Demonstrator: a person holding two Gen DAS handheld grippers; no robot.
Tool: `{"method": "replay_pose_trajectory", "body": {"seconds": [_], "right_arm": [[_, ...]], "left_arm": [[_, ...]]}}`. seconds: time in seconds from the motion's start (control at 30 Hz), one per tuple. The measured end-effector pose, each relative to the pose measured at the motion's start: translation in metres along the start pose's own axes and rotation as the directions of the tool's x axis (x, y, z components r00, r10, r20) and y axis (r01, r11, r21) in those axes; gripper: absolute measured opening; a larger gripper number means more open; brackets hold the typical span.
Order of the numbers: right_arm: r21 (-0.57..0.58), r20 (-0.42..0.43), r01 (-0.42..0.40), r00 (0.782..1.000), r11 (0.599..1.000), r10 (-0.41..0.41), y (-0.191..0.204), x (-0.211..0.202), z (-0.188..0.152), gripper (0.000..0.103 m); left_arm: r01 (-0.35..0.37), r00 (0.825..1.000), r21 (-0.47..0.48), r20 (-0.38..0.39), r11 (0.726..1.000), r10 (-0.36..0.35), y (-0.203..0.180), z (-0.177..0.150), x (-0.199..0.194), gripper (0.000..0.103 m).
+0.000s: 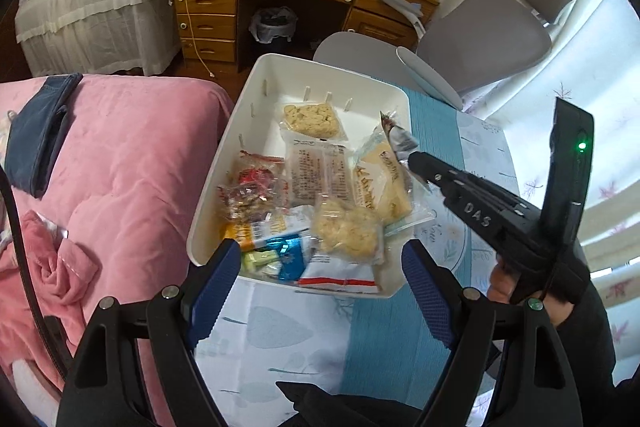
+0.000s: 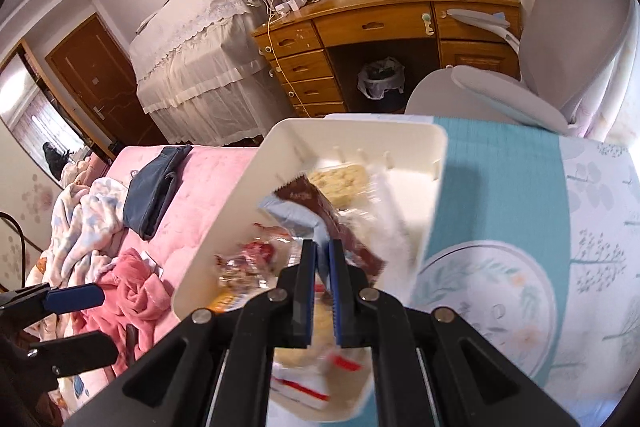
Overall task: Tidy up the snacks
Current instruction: 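Carry the red-and-white packet over the white tray and open the right gripper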
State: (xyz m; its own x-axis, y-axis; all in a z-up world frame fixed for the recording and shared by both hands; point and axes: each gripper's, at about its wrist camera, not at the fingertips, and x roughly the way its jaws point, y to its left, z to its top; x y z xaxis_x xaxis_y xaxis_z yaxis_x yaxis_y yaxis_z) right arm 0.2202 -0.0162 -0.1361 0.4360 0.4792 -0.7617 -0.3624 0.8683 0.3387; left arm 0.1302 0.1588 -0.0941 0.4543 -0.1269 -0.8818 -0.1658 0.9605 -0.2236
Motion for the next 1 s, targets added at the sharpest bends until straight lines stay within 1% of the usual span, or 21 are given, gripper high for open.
{"method": "replay_pose_trajectory", "body": {"seconds": [0.07,0.2,0.3,0.47,0.5,0.57,0.63,0.7,0.8,0.87,0.93,1.0], "right_arm": [[0.018,-0.001,0.017,1.000,1.000,-0.017,0.012,0.006,-0.003,0.007],[0.063,0.005,0.022,1.000,0.998,-0.023,0.026,0.008,-0.009,0.007],[0.088,0.014,0.055,0.998,0.995,-0.056,0.035,0.005,-0.015,0.007],[0.128,-0.009,0.089,0.996,0.988,-0.089,0.041,-0.009,-0.032,0.008],[0.136,-0.014,0.097,0.995,0.986,-0.097,0.042,-0.014,-0.037,0.010],[0.153,-0.025,0.109,0.994,0.982,-0.106,0.042,-0.025,-0.050,0.018],[0.176,-0.034,0.115,0.993,0.978,-0.110,0.041,-0.036,-0.062,0.030],[0.201,-0.054,0.113,0.993,0.973,-0.104,0.038,-0.047,-0.073,0.038],[0.235,-0.086,0.125,0.991,0.964,-0.107,0.036,-0.068,-0.091,0.043],[0.237,-0.102,0.119,0.990,0.964,-0.097,0.034,-0.085,-0.104,0.047],[0.226,-0.110,0.133,0.988,0.965,-0.110,0.033,-0.102,-0.117,0.055],[0.218,-0.118,0.157,0.984,0.963,-0.134,0.030,-0.118,-0.128,0.059]], "left_arm": [[0.009,1.000,0.011,0.001,1.000,-0.009,0.013,0.000,-0.005,0.082],[0.022,1.000,0.028,-0.003,0.999,-0.022,0.033,-0.001,-0.011,0.082],[0.040,0.999,0.035,-0.010,0.999,-0.040,0.043,-0.002,-0.015,0.082],[0.066,0.998,0.042,-0.013,0.997,-0.065,0.049,-0.007,-0.022,0.082],[0.073,0.997,0.040,-0.010,0.997,-0.072,0.049,-0.008,-0.024,0.082],[0.090,0.996,0.037,-0.003,0.995,-0.090,0.047,-0.009,-0.027,0.082],[0.098,0.995,0.039,0.007,0.994,-0.098,0.042,-0.014,-0.029,0.082],[0.098,0.995,0.043,0.014,0.994,-0.099,0.036,-0.020,-0.031,0.082],[0.097,0.995,0.038,0.018,0.995,-0.098,0.023,-0.032,-0.034,0.082],[0.103,0.995,0.035,0.017,0.994,-0.103,0.011,-0.043,-0.036,0.082],[0.102,0.994,0.038,0.021,0.994,-0.103,-0.001,-0.054,-0.040,0.083],[0.094,0.995,0.041,0.021,0.995,-0.095,-0.016,-0.069,-0.044,0.088]]}}
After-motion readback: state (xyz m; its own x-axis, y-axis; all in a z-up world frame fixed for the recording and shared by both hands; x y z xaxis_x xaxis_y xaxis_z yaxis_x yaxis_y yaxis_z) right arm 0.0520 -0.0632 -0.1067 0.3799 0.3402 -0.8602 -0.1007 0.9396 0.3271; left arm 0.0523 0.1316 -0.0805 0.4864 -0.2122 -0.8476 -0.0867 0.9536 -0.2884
